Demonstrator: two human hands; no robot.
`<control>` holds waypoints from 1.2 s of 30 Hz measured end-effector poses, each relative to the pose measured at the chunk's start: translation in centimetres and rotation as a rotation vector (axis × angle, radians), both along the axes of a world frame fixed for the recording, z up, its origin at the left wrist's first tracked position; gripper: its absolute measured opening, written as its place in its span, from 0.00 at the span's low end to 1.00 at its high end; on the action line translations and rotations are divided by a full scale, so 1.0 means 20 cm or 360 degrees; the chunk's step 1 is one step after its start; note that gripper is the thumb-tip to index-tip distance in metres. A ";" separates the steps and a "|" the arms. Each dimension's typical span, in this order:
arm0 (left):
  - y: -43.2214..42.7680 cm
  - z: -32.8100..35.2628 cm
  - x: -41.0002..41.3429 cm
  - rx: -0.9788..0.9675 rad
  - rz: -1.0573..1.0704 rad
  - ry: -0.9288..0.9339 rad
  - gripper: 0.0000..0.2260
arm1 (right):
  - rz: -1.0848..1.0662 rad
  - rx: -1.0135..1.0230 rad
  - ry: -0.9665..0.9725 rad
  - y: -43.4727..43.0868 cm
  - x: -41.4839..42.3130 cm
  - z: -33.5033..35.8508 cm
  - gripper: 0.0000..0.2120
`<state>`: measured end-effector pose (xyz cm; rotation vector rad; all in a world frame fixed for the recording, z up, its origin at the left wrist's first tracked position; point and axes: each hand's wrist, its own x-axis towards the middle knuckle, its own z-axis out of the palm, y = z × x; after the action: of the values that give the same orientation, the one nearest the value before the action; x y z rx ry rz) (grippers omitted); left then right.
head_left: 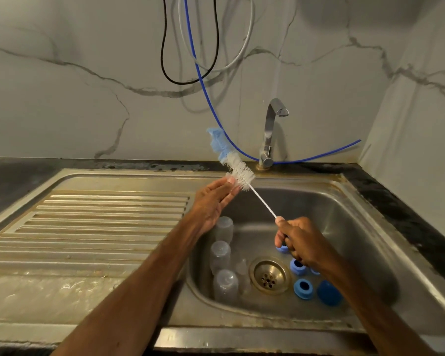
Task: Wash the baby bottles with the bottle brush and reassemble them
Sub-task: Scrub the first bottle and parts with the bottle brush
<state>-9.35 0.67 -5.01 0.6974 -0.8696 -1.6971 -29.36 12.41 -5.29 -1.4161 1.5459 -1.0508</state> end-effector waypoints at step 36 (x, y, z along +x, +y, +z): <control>0.04 -0.19 -0.22 -0.1133 -0.0046 -0.2111 0.10 | -0.0295 -0.0607 0.0484 -0.15 -0.12 -0.12 0.26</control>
<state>-13.74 1.40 -8.89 1.2667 -2.2227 -0.6306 -31.83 9.36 -7.62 -1.7829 1.7862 -1.3448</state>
